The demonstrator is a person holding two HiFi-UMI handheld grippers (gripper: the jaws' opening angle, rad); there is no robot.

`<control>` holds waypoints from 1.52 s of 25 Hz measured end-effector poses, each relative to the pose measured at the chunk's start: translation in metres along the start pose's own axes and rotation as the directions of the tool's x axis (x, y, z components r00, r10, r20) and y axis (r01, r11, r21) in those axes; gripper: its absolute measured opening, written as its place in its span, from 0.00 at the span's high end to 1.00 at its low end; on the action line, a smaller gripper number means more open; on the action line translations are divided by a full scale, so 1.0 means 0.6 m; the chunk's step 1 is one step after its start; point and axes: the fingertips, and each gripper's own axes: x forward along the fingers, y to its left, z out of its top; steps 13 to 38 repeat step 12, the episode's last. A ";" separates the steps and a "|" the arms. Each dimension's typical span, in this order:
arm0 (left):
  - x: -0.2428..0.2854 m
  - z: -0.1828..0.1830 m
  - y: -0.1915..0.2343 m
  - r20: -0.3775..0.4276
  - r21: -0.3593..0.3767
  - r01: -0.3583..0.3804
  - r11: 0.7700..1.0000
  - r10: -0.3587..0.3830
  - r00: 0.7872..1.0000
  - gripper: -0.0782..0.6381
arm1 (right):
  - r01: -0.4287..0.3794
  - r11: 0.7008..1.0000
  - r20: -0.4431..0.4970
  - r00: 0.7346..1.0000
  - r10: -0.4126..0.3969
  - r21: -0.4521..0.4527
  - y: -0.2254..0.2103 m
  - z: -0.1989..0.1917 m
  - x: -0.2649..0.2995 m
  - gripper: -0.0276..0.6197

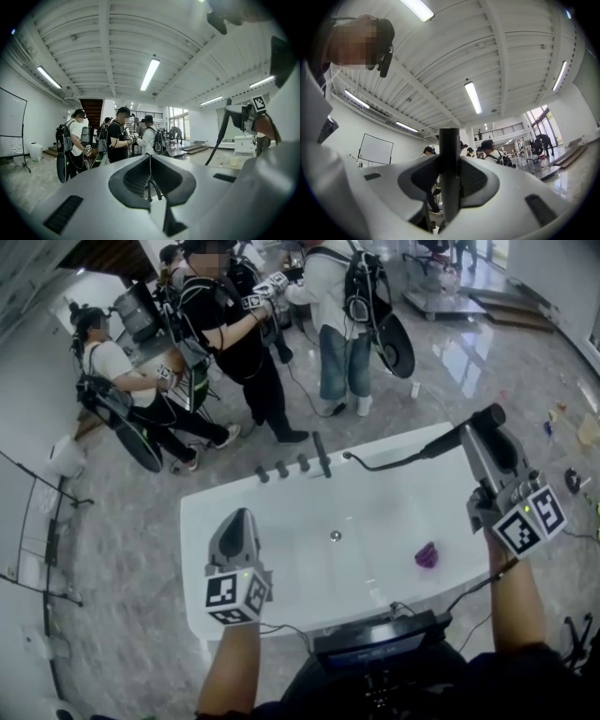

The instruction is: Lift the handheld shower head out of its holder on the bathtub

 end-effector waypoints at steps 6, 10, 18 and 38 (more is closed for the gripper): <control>-0.016 0.001 -0.011 0.005 -0.002 0.011 1.000 -0.011 1.000 0.87 | -0.006 1.000 0.002 1.000 0.006 0.010 0.011 0.003 -0.009 0.74; -0.025 -0.007 -0.019 -0.007 -0.009 0.016 1.000 -0.016 1.000 0.87 | -0.013 1.000 -0.003 1.000 0.013 0.003 0.019 0.009 -0.006 0.74; -0.029 -0.013 -0.028 -0.017 -0.014 0.027 1.000 -0.027 0.999 0.87 | -0.012 1.000 -0.011 1.000 0.012 0.000 0.022 0.010 -0.002 0.74; -0.029 -0.013 -0.028 -0.017 -0.014 0.027 1.000 -0.027 0.999 0.87 | -0.012 1.000 -0.011 1.000 0.012 0.000 0.022 0.010 -0.002 0.74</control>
